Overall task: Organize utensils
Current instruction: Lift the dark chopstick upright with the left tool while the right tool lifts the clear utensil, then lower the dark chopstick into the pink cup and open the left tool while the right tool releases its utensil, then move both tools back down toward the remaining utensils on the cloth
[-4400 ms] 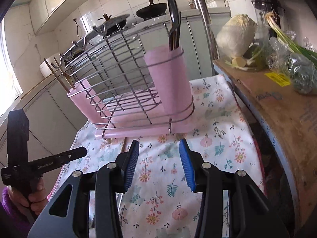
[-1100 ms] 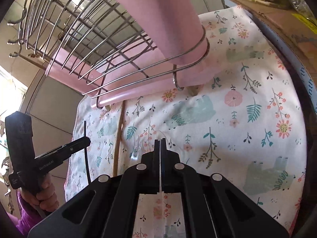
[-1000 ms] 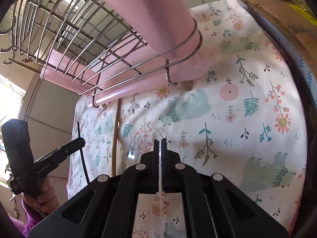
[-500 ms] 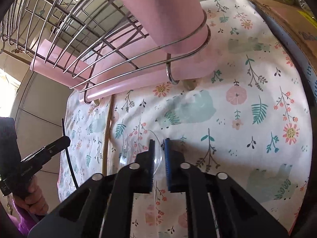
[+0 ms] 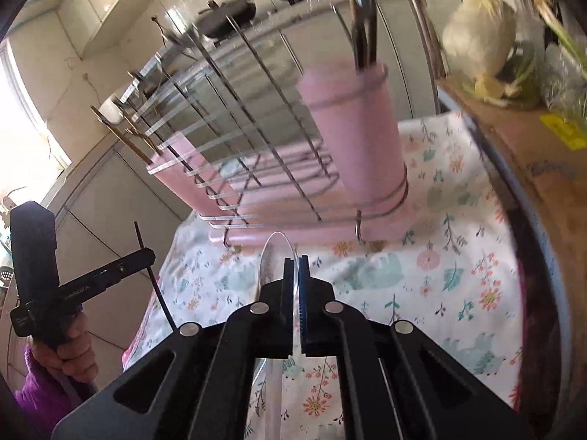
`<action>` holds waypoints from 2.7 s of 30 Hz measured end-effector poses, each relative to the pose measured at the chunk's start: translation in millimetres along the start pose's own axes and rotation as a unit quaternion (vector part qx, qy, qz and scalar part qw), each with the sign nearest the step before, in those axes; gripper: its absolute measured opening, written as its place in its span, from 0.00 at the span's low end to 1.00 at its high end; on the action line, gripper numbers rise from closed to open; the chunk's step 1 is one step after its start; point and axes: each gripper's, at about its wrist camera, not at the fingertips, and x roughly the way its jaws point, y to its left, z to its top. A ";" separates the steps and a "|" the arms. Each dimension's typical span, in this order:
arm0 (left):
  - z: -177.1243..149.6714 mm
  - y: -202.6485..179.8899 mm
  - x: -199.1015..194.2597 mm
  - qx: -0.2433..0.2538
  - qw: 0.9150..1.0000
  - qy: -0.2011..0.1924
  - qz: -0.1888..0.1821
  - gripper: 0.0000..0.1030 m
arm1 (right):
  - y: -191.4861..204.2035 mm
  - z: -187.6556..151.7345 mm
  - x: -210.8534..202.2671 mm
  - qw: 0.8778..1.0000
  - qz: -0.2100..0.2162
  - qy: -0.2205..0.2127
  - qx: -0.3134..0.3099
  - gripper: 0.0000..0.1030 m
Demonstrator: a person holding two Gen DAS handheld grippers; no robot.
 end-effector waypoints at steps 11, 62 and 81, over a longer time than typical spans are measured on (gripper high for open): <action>64.9 -17.3 -81.5 0.008 0.985 -0.172 0.008 0.04 | 32.9 56.8 -98.3 0.972 -0.033 -0.226 -0.062 0.03; 64.8 -20.7 -0.5 0.051 0.989 -0.123 0.072 0.17 | 16.7 65.4 -28.6 0.946 -0.151 -0.252 -0.134 0.03; 7.4 -33.9 -28.7 0.039 0.996 -0.081 0.030 0.17 | 17.0 12.4 -70.9 0.965 -0.129 -0.214 -0.078 0.35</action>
